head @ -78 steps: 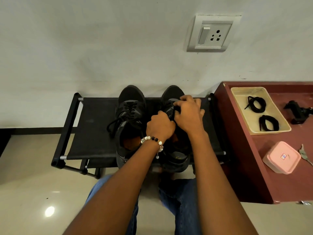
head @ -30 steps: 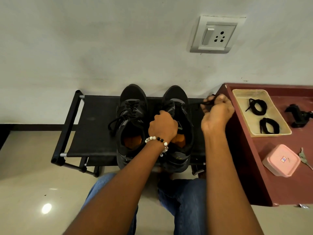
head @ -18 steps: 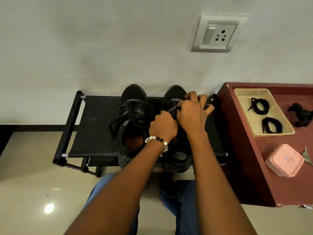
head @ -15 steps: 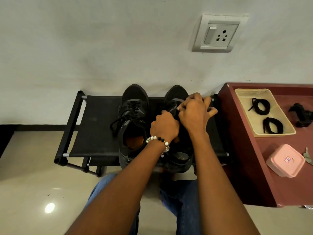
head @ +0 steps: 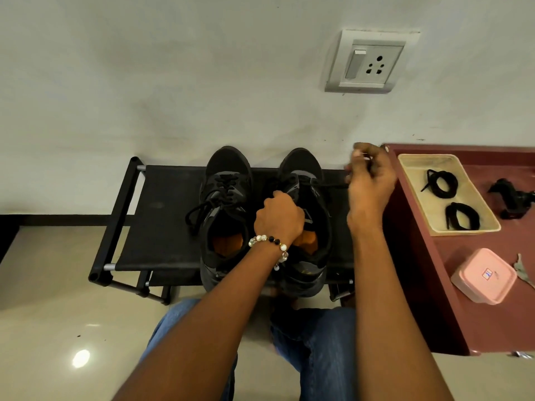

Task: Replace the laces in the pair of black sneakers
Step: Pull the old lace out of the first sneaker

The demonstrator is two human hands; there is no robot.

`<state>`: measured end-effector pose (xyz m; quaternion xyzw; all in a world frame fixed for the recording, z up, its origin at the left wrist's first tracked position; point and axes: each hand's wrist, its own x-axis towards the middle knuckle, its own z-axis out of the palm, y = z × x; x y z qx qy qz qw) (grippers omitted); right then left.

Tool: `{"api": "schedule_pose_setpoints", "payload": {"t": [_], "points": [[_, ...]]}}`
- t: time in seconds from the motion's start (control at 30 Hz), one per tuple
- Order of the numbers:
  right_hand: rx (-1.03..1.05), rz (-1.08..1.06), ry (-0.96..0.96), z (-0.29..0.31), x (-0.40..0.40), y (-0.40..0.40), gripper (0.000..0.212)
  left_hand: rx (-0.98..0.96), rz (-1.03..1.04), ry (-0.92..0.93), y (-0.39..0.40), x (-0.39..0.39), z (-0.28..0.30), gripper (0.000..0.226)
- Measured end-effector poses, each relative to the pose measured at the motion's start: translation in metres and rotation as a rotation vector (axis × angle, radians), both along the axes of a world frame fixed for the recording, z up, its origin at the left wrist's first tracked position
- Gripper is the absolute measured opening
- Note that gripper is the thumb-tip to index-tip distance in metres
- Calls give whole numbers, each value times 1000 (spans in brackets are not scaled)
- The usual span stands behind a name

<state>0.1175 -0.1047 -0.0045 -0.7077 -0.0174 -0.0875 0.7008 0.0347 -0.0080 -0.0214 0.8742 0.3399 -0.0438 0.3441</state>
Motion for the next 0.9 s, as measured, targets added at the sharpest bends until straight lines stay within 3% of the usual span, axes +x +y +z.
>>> {"api": "schedule_pose_setpoints", "payload": {"t": [0.07, 0.13, 0.23, 0.33, 0.43, 0.63, 0.7, 0.77, 0.87, 0.9], "points": [[-685, 75, -98, -7, -1, 6, 20, -2, -5, 0, 1, 0, -1, 33], [-1062, 212, -72, -9, -6, 15, 23, 0, -9, 0, 2, 1, -1, 33], [-1207, 244, -63, -12, -12, 26, 17, 6, -17, 1, 1, 1, -1, 31], [-1223, 209, -91, -14, -13, 29, 18, 10, -19, 4, 2, 2, -1, 29], [-996, 229, 46, -16, -8, 26, 16, 5, -8, 4, 2, 1, 0, 30], [256, -66, 366, -5, 5, 7, 25, -5, -5, -6, 3, 1, -2, 29], [467, -123, 346, 2, 10, -6, 27, -9, -3, -9, 3, 2, -3, 28], [271, -110, 282, -1, 10, -12, 20, -9, -6, -5, 4, 1, -2, 28], [-499, -90, 214, -11, 3, -10, 9, -6, 1, 4, 3, 1, -2, 28], [-723, -96, 193, -12, 1, -9, 14, -8, 2, 9, 3, 1, -2, 29]]}}
